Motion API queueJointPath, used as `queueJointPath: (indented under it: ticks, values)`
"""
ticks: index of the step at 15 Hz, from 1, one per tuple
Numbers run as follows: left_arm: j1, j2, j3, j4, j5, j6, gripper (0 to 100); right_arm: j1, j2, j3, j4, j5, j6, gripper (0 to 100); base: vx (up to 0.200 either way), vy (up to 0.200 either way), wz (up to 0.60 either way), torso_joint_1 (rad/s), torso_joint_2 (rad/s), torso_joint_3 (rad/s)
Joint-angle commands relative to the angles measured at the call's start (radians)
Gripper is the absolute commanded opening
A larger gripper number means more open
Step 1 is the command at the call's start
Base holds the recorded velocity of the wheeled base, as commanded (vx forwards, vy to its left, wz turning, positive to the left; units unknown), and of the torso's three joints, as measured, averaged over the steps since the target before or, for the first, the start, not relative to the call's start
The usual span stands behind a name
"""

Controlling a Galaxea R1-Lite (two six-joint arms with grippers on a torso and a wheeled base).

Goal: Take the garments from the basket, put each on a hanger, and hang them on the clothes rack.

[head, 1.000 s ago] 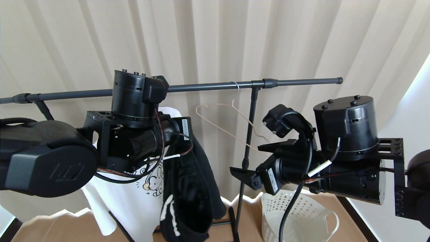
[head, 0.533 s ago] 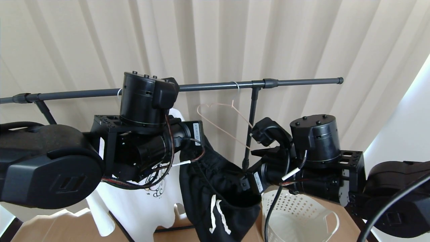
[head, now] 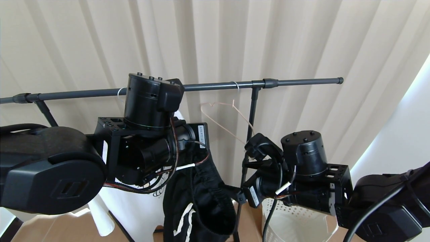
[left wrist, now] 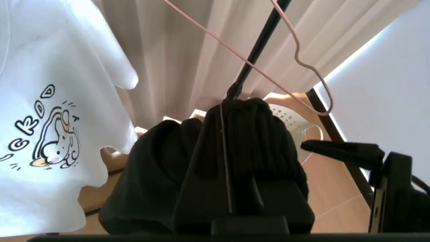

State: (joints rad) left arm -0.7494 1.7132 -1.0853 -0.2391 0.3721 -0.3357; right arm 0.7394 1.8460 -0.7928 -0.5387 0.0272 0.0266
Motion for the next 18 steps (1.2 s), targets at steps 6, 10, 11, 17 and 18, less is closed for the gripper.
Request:
queueJointPath:
  ticks: [6,10,11,17,18]
  values:
    - [-0.001,-0.003,0.004,0.000,0.001,0.000,0,0.000,0.029,0.043,-0.044,0.016,-0.027,100,0.000,0.000,0.00,0.000,0.00,0.000]
    - [0.004,-0.024,0.007,0.000,0.001,0.001,0,-0.032,0.067,0.032,-0.044,0.016,-0.028,100,0.000,0.000,0.00,0.000,0.00,0.000]
    - [0.004,-0.033,0.007,0.001,0.001,0.001,0,-0.034,0.085,0.020,-0.044,0.013,-0.028,100,0.000,0.000,0.00,0.000,0.00,0.000]
    - [0.001,-0.053,0.008,0.001,-0.001,0.001,0,-0.034,0.088,0.018,-0.044,0.014,-0.028,100,0.000,0.000,0.00,0.000,0.00,0.000]
    - [0.001,-0.058,0.008,0.001,-0.001,0.001,0,-0.034,0.088,0.017,-0.044,0.014,-0.028,100,0.000,0.000,0.00,0.000,0.00,0.000]
